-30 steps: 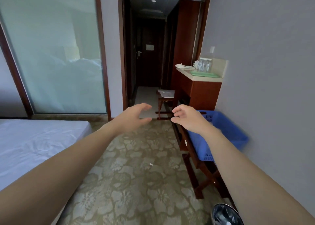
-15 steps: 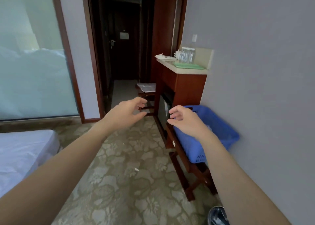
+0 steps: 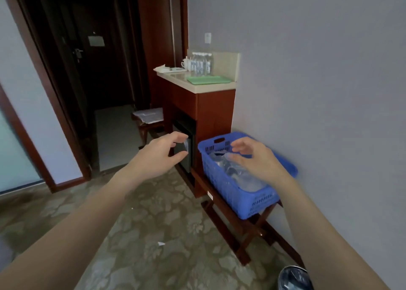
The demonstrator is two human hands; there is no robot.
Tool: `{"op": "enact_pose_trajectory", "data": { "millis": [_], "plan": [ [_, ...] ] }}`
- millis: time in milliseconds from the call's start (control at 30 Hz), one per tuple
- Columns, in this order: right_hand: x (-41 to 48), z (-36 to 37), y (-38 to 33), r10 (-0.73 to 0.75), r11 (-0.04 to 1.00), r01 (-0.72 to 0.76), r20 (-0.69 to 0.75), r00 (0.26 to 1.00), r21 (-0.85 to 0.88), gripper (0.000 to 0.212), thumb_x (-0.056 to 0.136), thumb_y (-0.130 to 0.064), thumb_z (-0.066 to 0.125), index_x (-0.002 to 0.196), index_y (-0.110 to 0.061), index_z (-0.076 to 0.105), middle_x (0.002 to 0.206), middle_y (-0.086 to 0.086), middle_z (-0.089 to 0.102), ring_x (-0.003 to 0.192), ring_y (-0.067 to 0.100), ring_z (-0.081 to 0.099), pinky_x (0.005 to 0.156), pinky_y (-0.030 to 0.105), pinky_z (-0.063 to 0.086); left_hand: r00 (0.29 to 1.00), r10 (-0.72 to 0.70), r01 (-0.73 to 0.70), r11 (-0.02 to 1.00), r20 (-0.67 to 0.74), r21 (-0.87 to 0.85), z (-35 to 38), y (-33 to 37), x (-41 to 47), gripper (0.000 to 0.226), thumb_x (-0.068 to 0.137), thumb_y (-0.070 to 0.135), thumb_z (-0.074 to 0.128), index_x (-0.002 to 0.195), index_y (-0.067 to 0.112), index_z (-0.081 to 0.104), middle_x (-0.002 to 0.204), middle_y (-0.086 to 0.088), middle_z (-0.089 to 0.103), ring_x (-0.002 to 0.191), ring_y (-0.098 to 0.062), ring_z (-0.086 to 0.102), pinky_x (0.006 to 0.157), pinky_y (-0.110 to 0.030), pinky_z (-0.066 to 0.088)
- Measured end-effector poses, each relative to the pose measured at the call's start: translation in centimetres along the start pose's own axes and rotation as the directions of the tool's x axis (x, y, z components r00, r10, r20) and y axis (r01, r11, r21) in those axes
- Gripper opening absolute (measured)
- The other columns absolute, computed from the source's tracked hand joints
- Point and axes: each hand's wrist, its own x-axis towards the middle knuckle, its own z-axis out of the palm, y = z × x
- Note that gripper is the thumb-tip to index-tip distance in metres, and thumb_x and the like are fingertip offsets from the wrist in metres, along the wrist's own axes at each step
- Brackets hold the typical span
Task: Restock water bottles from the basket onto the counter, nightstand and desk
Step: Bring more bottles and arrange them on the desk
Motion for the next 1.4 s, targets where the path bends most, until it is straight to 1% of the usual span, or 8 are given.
{"op": "enact_pose_trajectory", "data": {
  "millis": [167, 467, 567, 800, 967, 1167, 1267, 1400],
  "plan": [
    [2.9, -0.4, 3.2, 0.069, 0.998, -0.069, -0.075, 0.995, 0.001, 0.025, 0.086, -0.025, 0.072, 0.104, -0.037, 0.059, 0.106, -0.015, 0.066, 0.107, 0.008, 0.061, 0.099, 0.033, 0.047, 0.999, 0.033, -0.032, 0.998, 0.013, -0.054, 1.6, -2.7, 5.3, 0.048, 0.095, 0.036, 0.057, 0.140, 0.030, 0.043, 0.139, 0.012, 0.052, 0.128, -0.007, 0.048, 0.102, -0.034, 0.046],
    [13.5, -1.7, 8.9, 0.110, 0.994, -0.113, -0.146, 0.983, -0.010, 0.026, 0.085, -0.018, 0.072, 0.108, -0.025, 0.060, 0.105, -0.005, 0.068, 0.106, 0.010, 0.062, 0.102, 0.033, 0.046, 0.995, 0.081, -0.076, 0.992, 0.054, -0.101, 6.7, -6.5, 18.2, 0.046, 0.095, 0.037, 0.057, 0.138, 0.032, 0.044, 0.137, 0.014, 0.052, 0.126, -0.006, 0.049, 0.100, -0.031, 0.045],
    [17.7, -2.1, 11.1, 0.134, 0.990, -0.139, -0.132, 0.982, -0.027, 0.026, 0.086, -0.020, 0.071, 0.108, -0.028, 0.058, 0.107, -0.007, 0.067, 0.108, 0.011, 0.061, 0.101, 0.031, 0.046, 0.992, 0.098, -0.087, 0.988, 0.077, -0.129, 8.9, -6.9, 23.3, 0.045, 0.095, 0.038, 0.056, 0.138, 0.034, 0.043, 0.137, 0.016, 0.051, 0.127, -0.004, 0.047, 0.101, -0.030, 0.044],
    [25.5, -2.3, 17.5, 0.178, 0.983, -0.181, -0.101, 0.979, -0.024, 0.028, 0.086, -0.019, 0.072, 0.099, -0.037, 0.056, 0.101, -0.012, 0.065, 0.105, 0.010, 0.062, 0.100, 0.034, 0.048, 0.983, 0.126, -0.103, 0.979, 0.130, -0.176, 14.3, -8.4, 32.3, 0.045, 0.096, 0.038, 0.056, 0.139, 0.031, 0.044, 0.138, 0.015, 0.052, 0.123, 0.004, 0.045, 0.093, -0.016, 0.036],
    [28.5, -2.2, 21.1, 0.247, 0.966, -0.252, -0.082, 0.966, -0.061, 0.026, 0.086, -0.023, 0.071, 0.103, -0.035, 0.055, 0.104, -0.011, 0.064, 0.108, 0.013, 0.062, 0.099, 0.032, 0.048, 0.975, 0.124, -0.091, 0.980, 0.186, -0.176, 17.4, -10.5, 36.6, 0.046, 0.095, 0.037, 0.057, 0.139, 0.030, 0.044, 0.138, 0.013, 0.052, 0.126, -0.002, 0.048, 0.099, -0.025, 0.043],
    [31.6, -2.3, 25.0, 0.338, 0.934, -0.345, -0.082, 0.937, -0.095, 0.026, 0.091, -0.025, 0.066, 0.116, -0.026, 0.058, 0.118, -0.009, 0.061, 0.113, 0.008, 0.056, 0.097, 0.024, 0.042, 0.951, 0.181, -0.130, 0.970, 0.252, -0.207, 22.1, -12.0, 42.9, 0.047, 0.095, 0.036, 0.059, 0.139, 0.030, 0.045, 0.140, 0.014, 0.050, 0.129, -0.004, 0.046, 0.100, -0.022, 0.040],
    [33.9, -2.3, 27.0, 0.387, 0.909, -0.399, -0.112, 0.915, -0.116, 0.026, 0.091, -0.026, 0.066, 0.116, -0.025, 0.059, 0.116, -0.010, 0.061, 0.111, 0.006, 0.055, 0.095, 0.021, 0.041, 0.934, 0.226, -0.162, 0.958, 0.277, -0.235, 24.8, -12.8, 46.6, 0.048, 0.095, 0.033, 0.059, 0.140, 0.027, 0.045, 0.142, 0.013, 0.049, 0.128, -0.004, 0.047, 0.098, -0.019, 0.038],
    [37.0, -2.0, 30.3, 0.462, 0.873, -0.481, -0.174, 0.870, -0.087, 0.024, 0.091, -0.024, 0.067, 0.113, -0.024, 0.059, 0.111, -0.009, 0.062, 0.110, 0.009, 0.057, 0.096, 0.024, 0.043, 0.889, 0.281, -0.183, 0.942, 0.361, -0.281, 29.1, -14.2, 51.5, 0.049, 0.095, 0.034, 0.058, 0.141, 0.028, 0.043, 0.142, 0.012, 0.048, 0.123, -0.007, 0.051, 0.098, -0.029, 0.045]
  ]
}}
